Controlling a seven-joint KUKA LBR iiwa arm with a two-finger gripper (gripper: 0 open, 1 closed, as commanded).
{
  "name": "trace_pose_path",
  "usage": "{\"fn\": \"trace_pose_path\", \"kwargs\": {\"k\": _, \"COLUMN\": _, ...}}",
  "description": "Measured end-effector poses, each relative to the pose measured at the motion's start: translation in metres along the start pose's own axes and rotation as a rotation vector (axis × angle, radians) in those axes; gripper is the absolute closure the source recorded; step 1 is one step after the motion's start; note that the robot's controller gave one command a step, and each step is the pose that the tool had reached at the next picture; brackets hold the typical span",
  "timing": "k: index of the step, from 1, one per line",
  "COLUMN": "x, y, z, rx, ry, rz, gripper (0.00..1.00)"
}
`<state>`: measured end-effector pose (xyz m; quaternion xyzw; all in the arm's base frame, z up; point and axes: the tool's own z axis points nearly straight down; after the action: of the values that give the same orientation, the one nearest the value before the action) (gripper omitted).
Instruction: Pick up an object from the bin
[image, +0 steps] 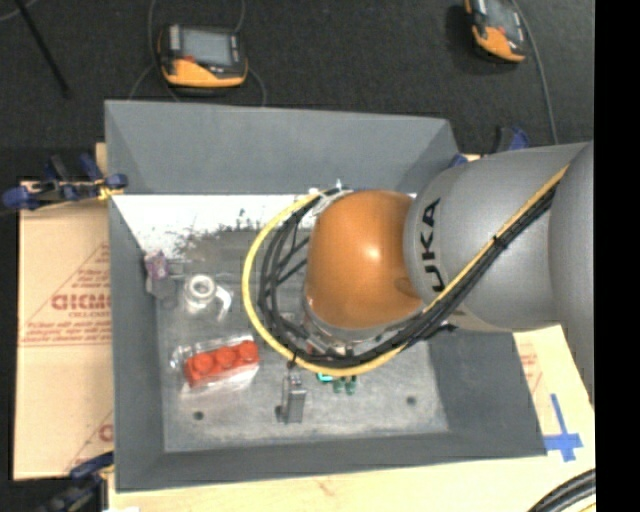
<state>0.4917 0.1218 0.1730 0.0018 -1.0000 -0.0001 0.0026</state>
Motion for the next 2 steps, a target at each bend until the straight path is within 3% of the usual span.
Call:
{"fn": "trace_pose_path", "kwargs": {"k": 1, "x": -0.0445, "y": 0.0561, "z": 0.0727, "rx": -0.004, "ry": -0.010, "rz": 0.045, "gripper": 0.00}}
{"fn": "trace_pose_path", "kwargs": {"k": 2, "x": -0.0486, "y": 0.0541, "z": 0.0643, "rx": -0.006, "ry": -0.023, "rz": 0.051, "gripper": 1.00}}
